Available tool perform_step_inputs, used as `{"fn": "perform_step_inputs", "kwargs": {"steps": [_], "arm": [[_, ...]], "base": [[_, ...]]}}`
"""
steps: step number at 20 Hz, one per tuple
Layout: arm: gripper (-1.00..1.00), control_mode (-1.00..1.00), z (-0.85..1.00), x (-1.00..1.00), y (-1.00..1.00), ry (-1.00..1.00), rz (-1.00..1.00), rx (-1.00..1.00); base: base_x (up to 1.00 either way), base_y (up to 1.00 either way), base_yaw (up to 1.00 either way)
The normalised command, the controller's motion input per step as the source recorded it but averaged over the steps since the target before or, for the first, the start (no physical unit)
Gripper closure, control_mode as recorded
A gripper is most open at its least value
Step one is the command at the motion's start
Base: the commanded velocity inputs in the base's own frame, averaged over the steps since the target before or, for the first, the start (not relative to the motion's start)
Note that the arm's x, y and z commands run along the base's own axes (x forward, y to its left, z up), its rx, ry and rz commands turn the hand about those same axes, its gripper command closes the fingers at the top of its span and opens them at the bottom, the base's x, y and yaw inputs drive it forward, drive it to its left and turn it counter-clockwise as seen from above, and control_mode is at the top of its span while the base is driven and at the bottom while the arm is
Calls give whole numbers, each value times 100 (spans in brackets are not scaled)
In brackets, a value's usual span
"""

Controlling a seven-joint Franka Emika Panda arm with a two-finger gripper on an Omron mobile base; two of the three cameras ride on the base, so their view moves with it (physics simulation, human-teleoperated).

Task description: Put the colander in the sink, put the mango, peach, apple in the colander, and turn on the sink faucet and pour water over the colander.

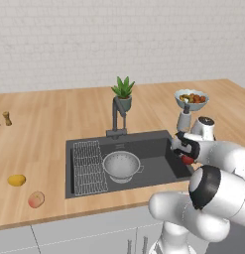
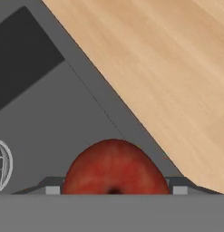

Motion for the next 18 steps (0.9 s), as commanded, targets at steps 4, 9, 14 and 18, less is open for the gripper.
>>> {"fn": "perform_step_inputs", "kwargs": {"steps": [4, 9, 14, 18], "arm": [[100, -100, 1, 40, 53, 0, 25, 11], [100, -100, 0, 31, 80, 2, 13, 0], [100, -100, -11, 7, 94, 12, 10, -7], [100, -100, -26, 11, 53, 16, 22, 0]], "base": [[0, 0, 0], [0, 0, 0], [0, 0, 0], [0, 0, 0]]}}
